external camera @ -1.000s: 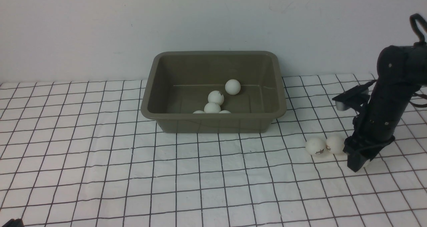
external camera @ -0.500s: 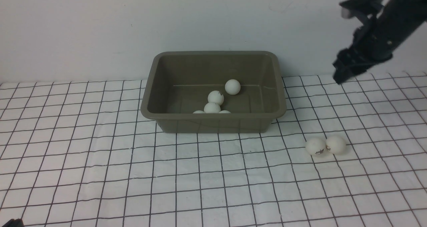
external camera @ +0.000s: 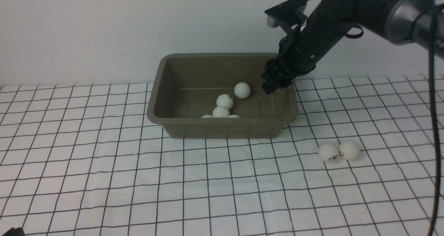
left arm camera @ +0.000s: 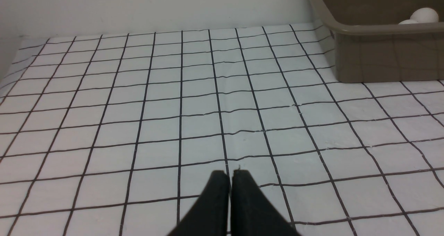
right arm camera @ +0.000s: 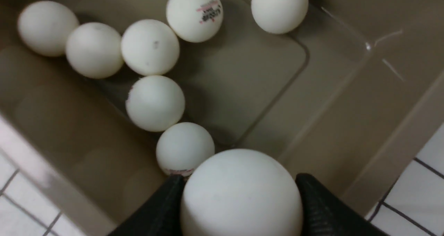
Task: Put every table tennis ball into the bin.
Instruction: Use the right arm to put the table tennis ball into the box
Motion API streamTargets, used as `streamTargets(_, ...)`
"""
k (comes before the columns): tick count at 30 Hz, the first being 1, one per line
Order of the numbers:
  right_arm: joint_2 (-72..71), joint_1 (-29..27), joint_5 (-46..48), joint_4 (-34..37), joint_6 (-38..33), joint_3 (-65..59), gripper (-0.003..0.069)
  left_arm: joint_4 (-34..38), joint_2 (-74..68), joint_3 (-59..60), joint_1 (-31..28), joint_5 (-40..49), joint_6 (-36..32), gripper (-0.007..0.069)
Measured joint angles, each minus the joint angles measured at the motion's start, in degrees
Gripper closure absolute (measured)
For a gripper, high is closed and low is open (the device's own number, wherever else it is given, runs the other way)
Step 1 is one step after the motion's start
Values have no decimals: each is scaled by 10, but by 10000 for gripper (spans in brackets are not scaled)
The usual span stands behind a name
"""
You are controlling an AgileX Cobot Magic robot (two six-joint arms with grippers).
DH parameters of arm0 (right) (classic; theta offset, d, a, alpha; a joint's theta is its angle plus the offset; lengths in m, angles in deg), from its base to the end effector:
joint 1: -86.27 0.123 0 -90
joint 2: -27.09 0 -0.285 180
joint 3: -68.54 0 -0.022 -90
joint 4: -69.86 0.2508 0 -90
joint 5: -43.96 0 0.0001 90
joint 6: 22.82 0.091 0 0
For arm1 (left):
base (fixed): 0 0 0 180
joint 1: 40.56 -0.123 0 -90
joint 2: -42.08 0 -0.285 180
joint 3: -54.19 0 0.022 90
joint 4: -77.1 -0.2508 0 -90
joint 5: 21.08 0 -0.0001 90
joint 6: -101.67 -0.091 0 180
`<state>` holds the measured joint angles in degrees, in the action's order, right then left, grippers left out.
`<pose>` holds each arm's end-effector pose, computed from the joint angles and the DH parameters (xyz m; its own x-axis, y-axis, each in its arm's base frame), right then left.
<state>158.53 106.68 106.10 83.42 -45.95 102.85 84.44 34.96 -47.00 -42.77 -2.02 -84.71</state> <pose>0.4364 0.1825 0.2444 -0.7174 -0.5669 -0.4050 -0.6454 0.7596 0.0800 0.0538 -0.0017 0.1747 -0.2560 -0.0197 -0.9665 -0.0007 0.9998 -0.0202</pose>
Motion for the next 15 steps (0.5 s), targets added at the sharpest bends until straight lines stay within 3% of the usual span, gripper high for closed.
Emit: streamTargets(15, 26, 0, -9, 33, -22, 0, 274, 0, 0, 0, 0, 0, 0, 629)
